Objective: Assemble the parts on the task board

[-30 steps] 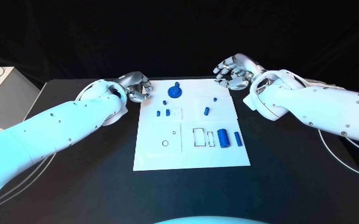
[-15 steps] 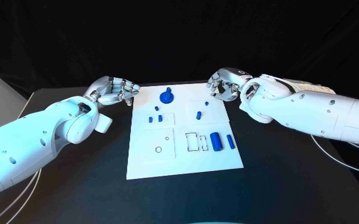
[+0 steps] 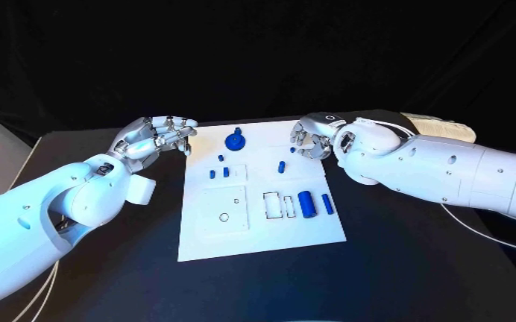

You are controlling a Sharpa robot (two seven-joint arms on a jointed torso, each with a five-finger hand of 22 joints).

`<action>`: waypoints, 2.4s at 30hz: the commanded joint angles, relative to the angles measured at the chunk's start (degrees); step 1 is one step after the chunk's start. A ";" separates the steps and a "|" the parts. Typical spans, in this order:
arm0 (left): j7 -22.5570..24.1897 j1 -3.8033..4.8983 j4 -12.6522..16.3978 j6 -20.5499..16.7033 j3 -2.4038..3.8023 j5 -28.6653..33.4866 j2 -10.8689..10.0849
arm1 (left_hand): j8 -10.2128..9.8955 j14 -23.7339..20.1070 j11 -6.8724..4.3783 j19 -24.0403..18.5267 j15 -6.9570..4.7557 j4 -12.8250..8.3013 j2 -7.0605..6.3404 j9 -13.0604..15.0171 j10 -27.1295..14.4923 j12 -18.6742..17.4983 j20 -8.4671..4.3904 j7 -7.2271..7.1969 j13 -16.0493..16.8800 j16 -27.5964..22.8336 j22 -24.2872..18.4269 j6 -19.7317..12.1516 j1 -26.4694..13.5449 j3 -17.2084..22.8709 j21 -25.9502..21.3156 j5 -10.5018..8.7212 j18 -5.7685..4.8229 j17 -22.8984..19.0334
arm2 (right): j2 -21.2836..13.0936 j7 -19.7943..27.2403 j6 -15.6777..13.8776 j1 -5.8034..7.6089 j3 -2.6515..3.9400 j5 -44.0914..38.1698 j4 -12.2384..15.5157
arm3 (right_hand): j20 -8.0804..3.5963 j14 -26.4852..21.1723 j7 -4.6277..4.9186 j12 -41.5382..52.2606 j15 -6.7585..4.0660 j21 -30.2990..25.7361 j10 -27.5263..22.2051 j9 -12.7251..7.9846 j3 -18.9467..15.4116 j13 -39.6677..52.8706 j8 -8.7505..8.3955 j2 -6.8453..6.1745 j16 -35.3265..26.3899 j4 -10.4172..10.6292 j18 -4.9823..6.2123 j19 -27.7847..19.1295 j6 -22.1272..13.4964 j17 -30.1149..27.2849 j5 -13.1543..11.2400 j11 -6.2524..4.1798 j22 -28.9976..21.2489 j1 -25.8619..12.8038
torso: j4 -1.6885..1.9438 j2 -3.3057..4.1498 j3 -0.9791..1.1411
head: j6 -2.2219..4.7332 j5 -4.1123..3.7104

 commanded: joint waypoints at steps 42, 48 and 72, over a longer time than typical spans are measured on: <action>0.74 -0.59 2.59 0.60 0.42 3.06 -1.35 | -0.23 -0.59 0.04 0.73 0.01 0.16 0.39 -0.09 -0.20 0.31 -0.09 0.08 -0.04 -0.94 -0.72 -0.17 0.41 -0.50 -1.13 0.10 0.35 -0.33 | 4.74 -3.22 1.38 -1.96 -0.21 -4.85 -3.50 | 0.66 2.46 0.25 0.47 0.92 1.19 2.60 1.15 4.45 -1.67 1.73 1.94 0.97 -0.43 -0.72 0.09 4.51 -0.55 -1.41 0.27 1.31 -1.08 | -0.22 0.07 0.14 | -0.80 0.39; 0.55 -0.59 2.54 0.36 0.42 2.98 -1.38 | -0.28 -0.55 0.05 0.85 0.00 0.11 0.47 -0.11 -0.22 0.33 -0.10 0.11 -0.04 -1.01 -0.82 -0.22 0.61 -0.48 -1.25 0.12 0.35 -0.38 | 4.92 -3.74 1.23 -2.18 -0.23 -5.52 -3.48 | 0.31 2.43 -0.31 0.98 0.42 1.87 4.60 1.97 5.36 -1.68 2.91 3.07 1.14 -1.46 -0.82 0.23 6.13 -0.66 -1.02 -0.36 1.87 -0.89 | -0.24 0.05 0.15 | -1.01 0.28; 0.10 -0.62 2.12 0.33 0.42 1.91 -1.52 | -0.48 -0.41 0.16 1.37 -0.01 -0.44 0.79 -0.20 -0.50 0.30 -0.21 0.29 -0.15 -1.41 -1.09 -0.39 1.81 -0.26 -1.54 0.34 0.35 -0.59 | 3.48 -5.93 -11.43 -2.64 -0.25 -8.73 -1.33 | -0.54 2.51 -0.89 0.75 -0.42 5.02 7.74 3.50 8.49 -1.61 4.49 4.16 1.64 -5.24 -1.40 0.97 7.40 -0.58 -1.51 -1.23 4.09 0.01 | -0.24 0.00 0.16 | -0.98 0.17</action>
